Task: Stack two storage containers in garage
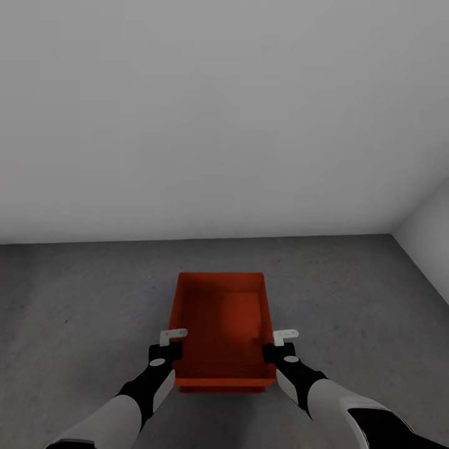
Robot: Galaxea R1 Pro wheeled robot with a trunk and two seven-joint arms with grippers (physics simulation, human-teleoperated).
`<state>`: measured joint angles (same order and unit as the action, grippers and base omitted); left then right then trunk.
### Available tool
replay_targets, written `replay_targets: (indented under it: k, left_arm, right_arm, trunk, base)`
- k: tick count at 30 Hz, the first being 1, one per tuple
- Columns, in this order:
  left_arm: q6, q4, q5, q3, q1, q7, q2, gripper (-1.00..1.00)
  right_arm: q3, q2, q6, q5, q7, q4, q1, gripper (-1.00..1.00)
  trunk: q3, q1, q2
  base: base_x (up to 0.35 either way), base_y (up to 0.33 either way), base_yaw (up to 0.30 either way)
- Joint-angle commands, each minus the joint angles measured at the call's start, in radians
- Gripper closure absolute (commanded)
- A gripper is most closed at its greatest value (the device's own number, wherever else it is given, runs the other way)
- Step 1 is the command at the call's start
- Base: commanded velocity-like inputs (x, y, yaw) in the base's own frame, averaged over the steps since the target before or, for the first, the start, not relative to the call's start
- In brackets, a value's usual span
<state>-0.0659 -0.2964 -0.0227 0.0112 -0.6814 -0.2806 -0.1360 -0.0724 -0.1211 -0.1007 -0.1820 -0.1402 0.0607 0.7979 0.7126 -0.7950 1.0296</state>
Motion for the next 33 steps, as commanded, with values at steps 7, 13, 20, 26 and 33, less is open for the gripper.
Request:
replay_targets:
  k: [7,13,20,26,33]
  left_arm:
    - [-0.004,0.003,-0.007,0.013,0.0,-0.013,0.049,1.0]
    - [-0.004,0.003,-0.009,0.013,0.0,-0.012,0.049,1.0]
    - [-0.005,0.003,-0.009,0.013,0.0,-0.013,0.048,1.0]
    - [-0.005,0.003,-0.009,0.013,0.0,-0.012,0.049,1.0]
    - [-0.005,0.003,-0.009,0.013,0.0,-0.012,0.05,1.0]
  right_arm:
    - [-0.024,0.0,-0.004,-0.011,-0.023,0.042,0.001,1.0]
    - [-0.024,0.001,-0.004,-0.011,-0.023,0.042,0.001,1.0]
    - [-0.024,0.001,-0.004,-0.011,-0.023,0.042,0.001,1.0]
    - [-0.024,0.001,-0.004,-0.011,-0.024,0.042,0.001,1.0]
    - [-0.024,0.001,-0.004,-0.011,-0.023,0.042,0.001,1.0]
  trunk:
    - [0.001,0.0,0.001]
    - [0.001,0.0,0.001]
    - [0.02,-0.023,0.043]
    - [0.038,-0.046,0.085]
    - [0.06,-0.073,0.134]
  base:
    - [0.0,0.0,0.0]
    - [0.0,0.0,0.0]
    - [0.0,0.0,0.0]
    - [0.0,0.0,0.0]
    - [0.0,0.0,0.0]
